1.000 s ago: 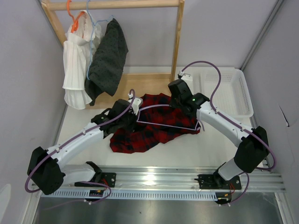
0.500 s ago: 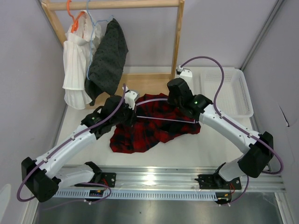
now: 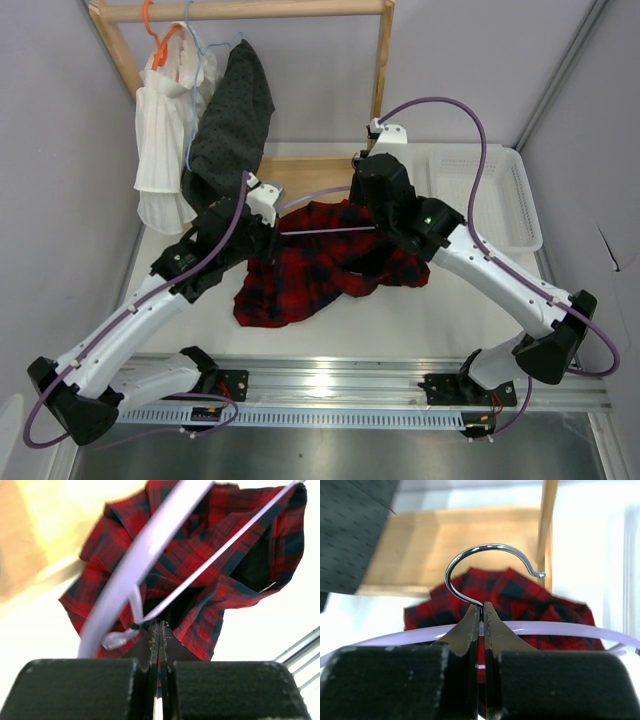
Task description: Place the skirt on the hanger
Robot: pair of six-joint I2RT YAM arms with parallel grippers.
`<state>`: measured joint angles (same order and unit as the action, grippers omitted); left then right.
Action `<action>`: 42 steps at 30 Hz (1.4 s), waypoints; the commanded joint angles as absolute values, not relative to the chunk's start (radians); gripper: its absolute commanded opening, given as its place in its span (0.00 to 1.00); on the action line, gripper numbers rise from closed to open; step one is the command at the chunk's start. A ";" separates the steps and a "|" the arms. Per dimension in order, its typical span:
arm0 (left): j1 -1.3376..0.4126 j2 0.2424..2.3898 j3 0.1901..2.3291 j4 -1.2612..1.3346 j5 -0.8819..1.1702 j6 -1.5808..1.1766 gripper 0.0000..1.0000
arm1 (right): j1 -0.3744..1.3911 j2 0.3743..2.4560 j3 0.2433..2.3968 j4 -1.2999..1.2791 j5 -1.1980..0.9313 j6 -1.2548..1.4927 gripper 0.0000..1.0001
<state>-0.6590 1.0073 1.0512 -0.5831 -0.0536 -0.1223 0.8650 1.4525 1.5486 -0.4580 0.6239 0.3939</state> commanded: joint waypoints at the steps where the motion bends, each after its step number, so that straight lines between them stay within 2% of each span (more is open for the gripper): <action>1: -0.664 0.971 1.135 -0.586 -0.100 -0.088 0.00 | 0.899 1.419 1.655 -0.361 0.689 0.290 0.00; 4: -0.663 0.957 1.161 -0.592 -0.113 -0.083 0.04 | 0.928 1.422 1.696 -0.347 0.699 0.244 0.00; 12: -0.663 0.934 1.250 -0.606 -0.103 -0.064 0.25 | 0.960 1.419 1.741 -0.281 0.648 0.138 0.00; 20: -0.664 0.884 1.353 -0.595 0.067 -0.063 0.38 | 0.966 1.414 1.761 -0.255 0.586 0.083 0.00; 24: -0.664 0.900 1.405 -0.537 0.086 -0.046 0.50 | 0.968 1.425 1.782 -0.275 0.557 0.089 0.00; 29: -0.663 1.017 1.439 -0.479 0.094 -0.003 0.52 | 0.974 1.437 1.789 -0.285 0.540 0.101 0.00; 32: -0.663 1.061 1.431 -0.394 0.113 0.031 0.58 | 0.977 1.440 1.790 -0.290 0.535 0.104 0.00; 42: -0.663 1.272 1.561 -0.373 0.207 0.153 0.57 | 0.986 1.439 1.792 -0.301 0.532 0.109 0.00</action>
